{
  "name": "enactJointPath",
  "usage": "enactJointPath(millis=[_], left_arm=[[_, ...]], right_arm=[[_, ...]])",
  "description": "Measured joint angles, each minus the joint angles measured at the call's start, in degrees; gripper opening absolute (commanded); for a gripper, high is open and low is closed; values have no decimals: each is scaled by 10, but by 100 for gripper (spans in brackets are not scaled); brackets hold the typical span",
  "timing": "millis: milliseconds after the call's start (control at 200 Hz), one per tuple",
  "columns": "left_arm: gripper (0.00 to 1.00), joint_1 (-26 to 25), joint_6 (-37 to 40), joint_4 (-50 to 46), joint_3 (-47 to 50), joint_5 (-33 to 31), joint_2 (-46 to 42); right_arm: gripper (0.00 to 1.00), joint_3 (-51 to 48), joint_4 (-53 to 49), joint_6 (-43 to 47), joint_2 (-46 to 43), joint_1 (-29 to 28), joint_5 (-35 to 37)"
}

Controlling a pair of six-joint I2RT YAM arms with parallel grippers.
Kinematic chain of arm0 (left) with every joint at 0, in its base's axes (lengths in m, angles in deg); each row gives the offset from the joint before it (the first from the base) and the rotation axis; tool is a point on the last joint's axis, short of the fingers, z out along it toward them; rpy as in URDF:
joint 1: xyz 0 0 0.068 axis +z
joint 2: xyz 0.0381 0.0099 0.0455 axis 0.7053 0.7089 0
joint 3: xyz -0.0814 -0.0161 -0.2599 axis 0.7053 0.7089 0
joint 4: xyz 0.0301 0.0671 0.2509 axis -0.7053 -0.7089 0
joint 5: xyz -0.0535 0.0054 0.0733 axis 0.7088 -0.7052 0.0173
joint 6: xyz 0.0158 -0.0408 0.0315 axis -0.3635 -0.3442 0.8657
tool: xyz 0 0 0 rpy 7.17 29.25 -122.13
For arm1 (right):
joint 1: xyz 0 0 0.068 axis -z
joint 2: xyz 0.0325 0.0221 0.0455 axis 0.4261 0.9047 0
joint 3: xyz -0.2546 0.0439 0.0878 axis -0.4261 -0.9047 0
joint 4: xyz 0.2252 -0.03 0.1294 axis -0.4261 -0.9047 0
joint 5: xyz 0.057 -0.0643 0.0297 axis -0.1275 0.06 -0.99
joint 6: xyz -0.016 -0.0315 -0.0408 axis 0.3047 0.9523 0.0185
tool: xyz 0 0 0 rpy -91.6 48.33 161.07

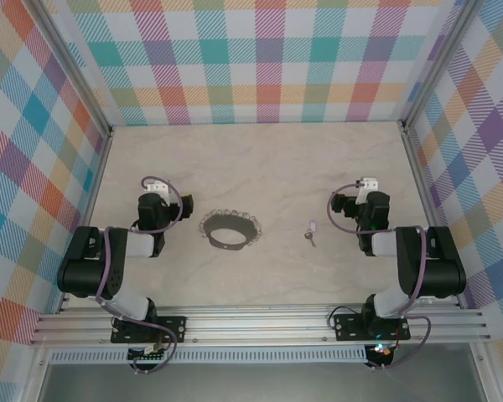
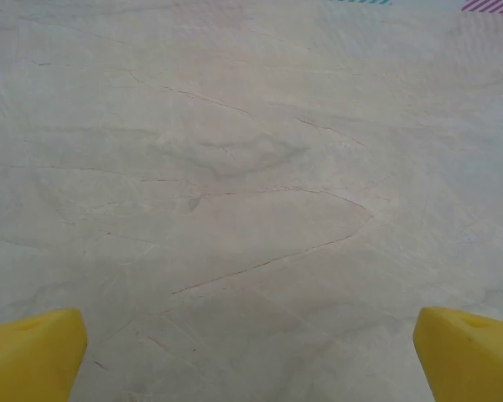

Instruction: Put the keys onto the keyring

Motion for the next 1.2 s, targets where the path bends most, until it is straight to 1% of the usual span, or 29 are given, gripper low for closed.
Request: enactJointPath(millis=[1075, 1200], left_arm=[[100, 0, 0, -2, 0, 0, 0], [100, 1, 4, -10, 0, 14, -3]], right_arm=[[100, 0, -2, 4, 0, 0, -15], [100, 0, -14, 4, -9, 0, -11]])
